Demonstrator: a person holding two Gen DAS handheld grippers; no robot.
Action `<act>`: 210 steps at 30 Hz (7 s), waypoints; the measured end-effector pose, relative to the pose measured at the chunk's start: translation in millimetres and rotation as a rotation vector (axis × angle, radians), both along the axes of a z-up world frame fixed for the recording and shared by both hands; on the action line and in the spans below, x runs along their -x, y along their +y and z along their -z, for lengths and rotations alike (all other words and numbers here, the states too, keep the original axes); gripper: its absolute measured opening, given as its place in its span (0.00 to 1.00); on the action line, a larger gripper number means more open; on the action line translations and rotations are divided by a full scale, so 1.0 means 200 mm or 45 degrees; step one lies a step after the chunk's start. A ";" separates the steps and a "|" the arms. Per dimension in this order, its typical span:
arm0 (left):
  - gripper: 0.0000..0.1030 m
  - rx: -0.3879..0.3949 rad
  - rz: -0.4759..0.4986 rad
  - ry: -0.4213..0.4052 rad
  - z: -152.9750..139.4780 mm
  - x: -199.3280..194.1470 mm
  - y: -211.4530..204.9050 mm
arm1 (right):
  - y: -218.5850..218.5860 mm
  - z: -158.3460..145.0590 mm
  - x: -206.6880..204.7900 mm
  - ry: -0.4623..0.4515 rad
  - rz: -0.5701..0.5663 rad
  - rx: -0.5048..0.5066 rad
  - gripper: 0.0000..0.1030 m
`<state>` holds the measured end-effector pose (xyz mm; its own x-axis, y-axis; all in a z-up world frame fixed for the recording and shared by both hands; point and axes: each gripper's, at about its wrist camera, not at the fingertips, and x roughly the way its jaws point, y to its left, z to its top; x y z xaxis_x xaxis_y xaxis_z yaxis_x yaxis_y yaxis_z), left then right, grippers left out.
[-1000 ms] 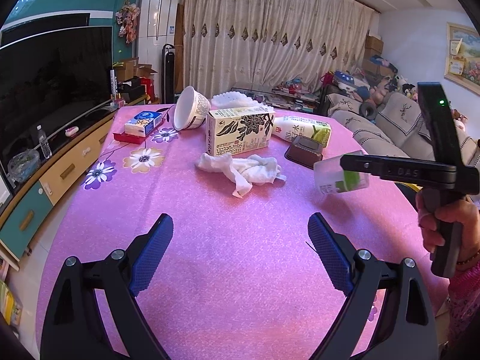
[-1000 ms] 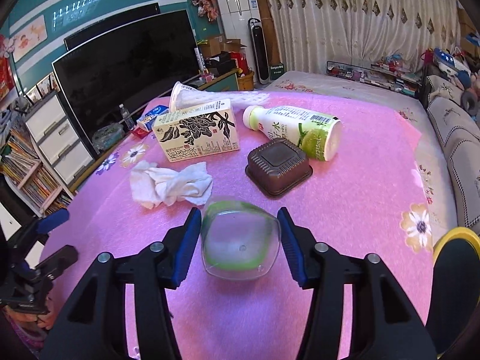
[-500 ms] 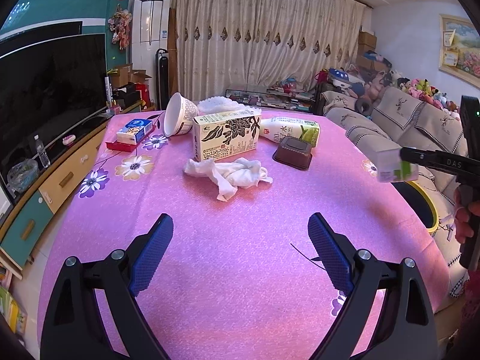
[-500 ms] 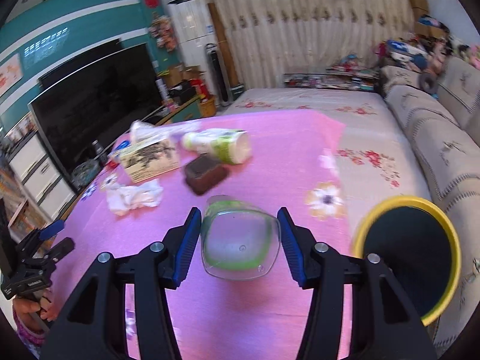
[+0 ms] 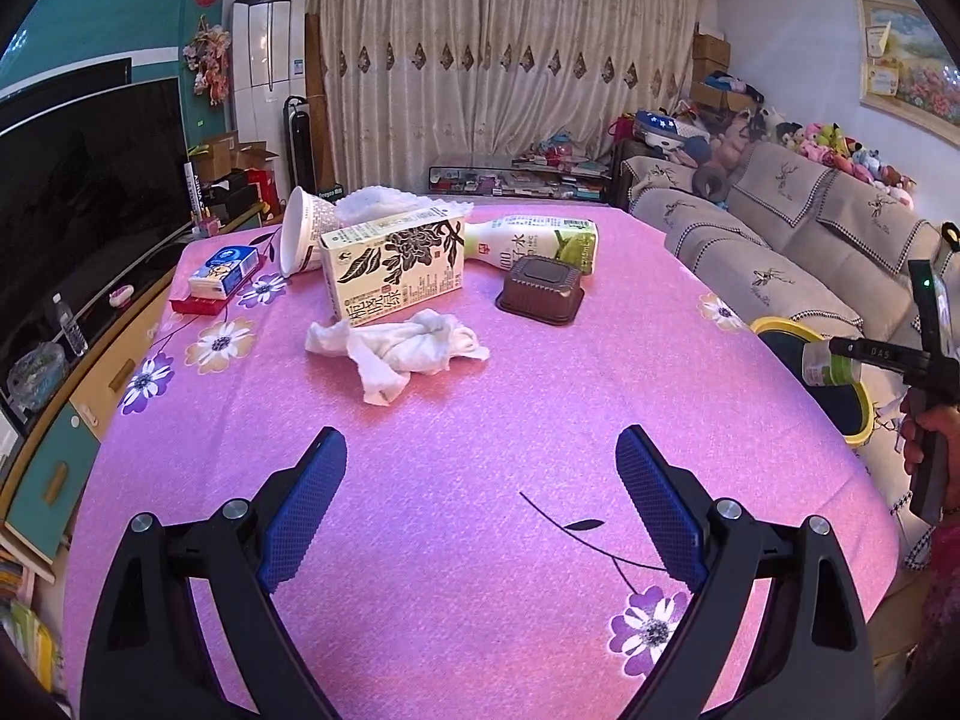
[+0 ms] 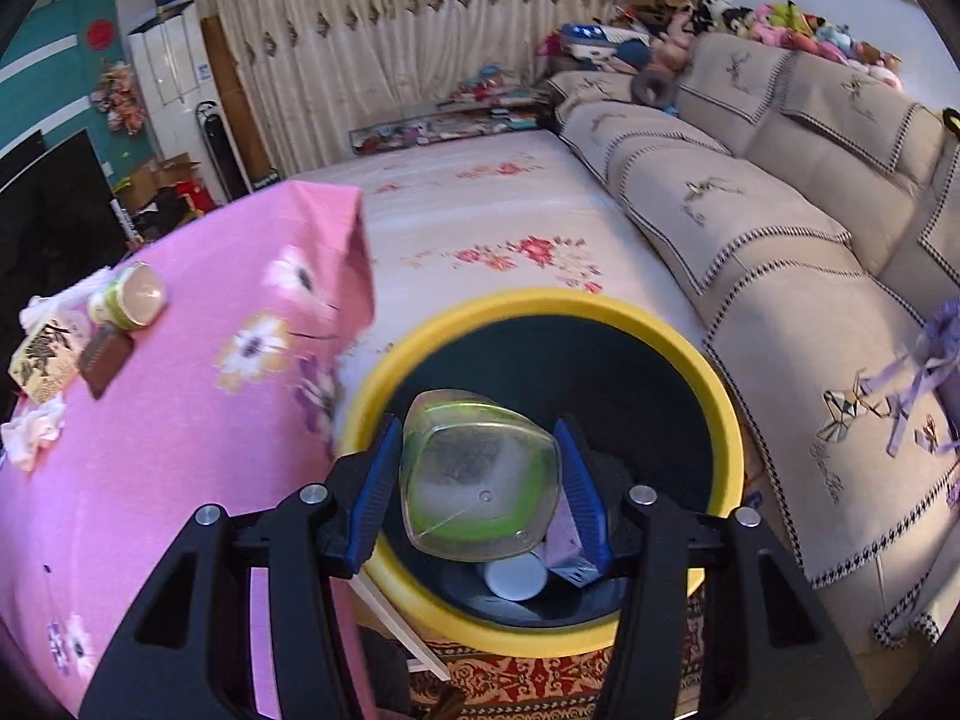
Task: Collect trash
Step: 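Grasp the clear container with the right tool and drop it in the bin, then reach the left tool to the white tissue and close on it, then carry the tissue over the bin and open the left tool, then reach the right tool to the brown square lid and grasp it, then carry the brown lid over the bin and open the right tool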
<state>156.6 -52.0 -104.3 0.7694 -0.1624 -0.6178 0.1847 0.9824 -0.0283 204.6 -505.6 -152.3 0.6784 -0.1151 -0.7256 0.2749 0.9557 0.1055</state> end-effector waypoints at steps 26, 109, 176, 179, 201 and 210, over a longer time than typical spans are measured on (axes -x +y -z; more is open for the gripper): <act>0.87 -0.001 -0.097 0.106 0.06 -0.24 0.07 | -0.02 0.06 0.06 -0.014 0.004 0.003 0.54; 0.70 -0.143 0.780 0.289 0.12 -0.50 -2.06 | -0.49 0.01 0.93 -0.131 0.351 -0.129 0.65; 0.88 -0.004 -0.224 -0.038 0.06 -0.40 0.39 | 1.59 0.01 -0.81 0.073 -0.622 0.150 0.69; 0.88 -0.009 -0.221 -0.040 0.06 -0.40 0.38 | 1.58 -0.03 -0.75 0.079 -0.625 0.116 0.69; 0.88 -0.044 -0.193 -0.026 0.08 -0.42 0.35 | 0.44 -0.27 -0.05 -0.144 0.024 0.114 0.69; 0.88 -0.056 -0.191 -0.024 0.08 -0.41 0.34 | 0.12 -0.08 -0.08 -0.019 0.197 0.085 0.69</act>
